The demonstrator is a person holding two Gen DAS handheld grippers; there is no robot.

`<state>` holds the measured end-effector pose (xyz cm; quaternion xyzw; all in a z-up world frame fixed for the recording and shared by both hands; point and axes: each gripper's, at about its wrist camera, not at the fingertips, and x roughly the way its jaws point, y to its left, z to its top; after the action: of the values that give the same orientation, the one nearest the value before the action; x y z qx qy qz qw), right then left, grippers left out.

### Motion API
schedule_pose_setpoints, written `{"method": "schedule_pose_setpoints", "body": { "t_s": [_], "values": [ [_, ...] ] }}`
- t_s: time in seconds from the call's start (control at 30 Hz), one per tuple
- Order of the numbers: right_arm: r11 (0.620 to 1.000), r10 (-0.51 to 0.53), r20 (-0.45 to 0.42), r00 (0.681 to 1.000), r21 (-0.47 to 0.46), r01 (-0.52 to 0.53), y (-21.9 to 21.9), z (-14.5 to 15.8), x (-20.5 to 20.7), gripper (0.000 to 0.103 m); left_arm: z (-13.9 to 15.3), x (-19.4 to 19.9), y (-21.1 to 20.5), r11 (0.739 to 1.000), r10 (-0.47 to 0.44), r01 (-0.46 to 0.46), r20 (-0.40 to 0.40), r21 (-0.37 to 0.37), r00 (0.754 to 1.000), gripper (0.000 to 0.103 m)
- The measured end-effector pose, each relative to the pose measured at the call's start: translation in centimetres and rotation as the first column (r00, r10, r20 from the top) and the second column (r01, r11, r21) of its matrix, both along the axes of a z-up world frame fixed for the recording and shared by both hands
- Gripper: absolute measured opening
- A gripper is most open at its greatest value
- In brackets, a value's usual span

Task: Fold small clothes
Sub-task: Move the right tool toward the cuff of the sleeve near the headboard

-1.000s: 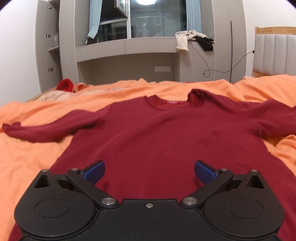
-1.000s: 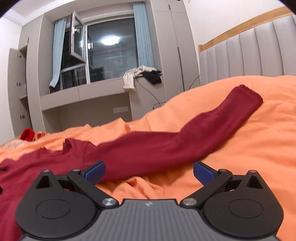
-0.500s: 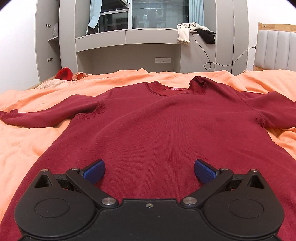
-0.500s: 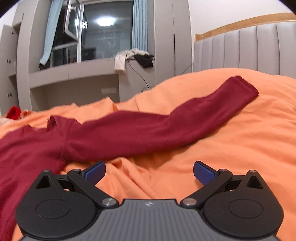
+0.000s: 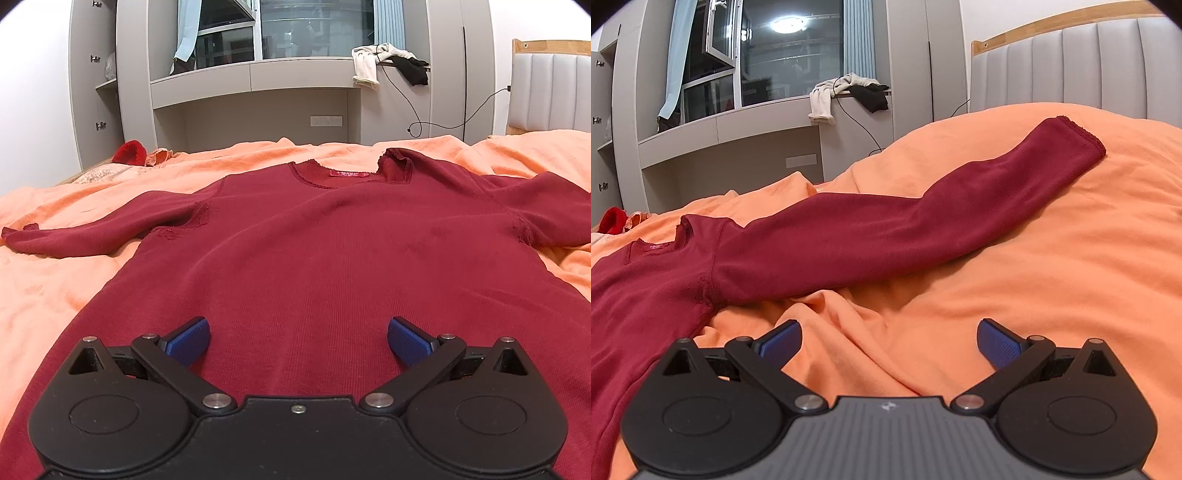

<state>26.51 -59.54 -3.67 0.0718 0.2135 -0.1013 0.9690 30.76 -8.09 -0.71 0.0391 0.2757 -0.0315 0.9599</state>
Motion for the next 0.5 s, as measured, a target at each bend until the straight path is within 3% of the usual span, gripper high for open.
{"method": "schedule_pose_setpoints", "body": {
  "t_s": [0.3, 0.5],
  "values": [
    [0.997, 0.074, 0.024, 0.997, 0.012, -0.075, -0.1, 0.1, 0.0, 0.103, 0.0, 0.0, 0.0, 1.000, 0.001, -0.001, 0.000, 0.002, 1.000, 0.103],
    [0.998, 0.034, 0.163, 0.986, 0.046, -0.042, -3.1, 2.1, 0.7, 0.103, -0.2, 0.0, -0.1, 1.000, 0.000, 0.000, -0.001, 0.008, 1.000, 0.103]
  ]
}}
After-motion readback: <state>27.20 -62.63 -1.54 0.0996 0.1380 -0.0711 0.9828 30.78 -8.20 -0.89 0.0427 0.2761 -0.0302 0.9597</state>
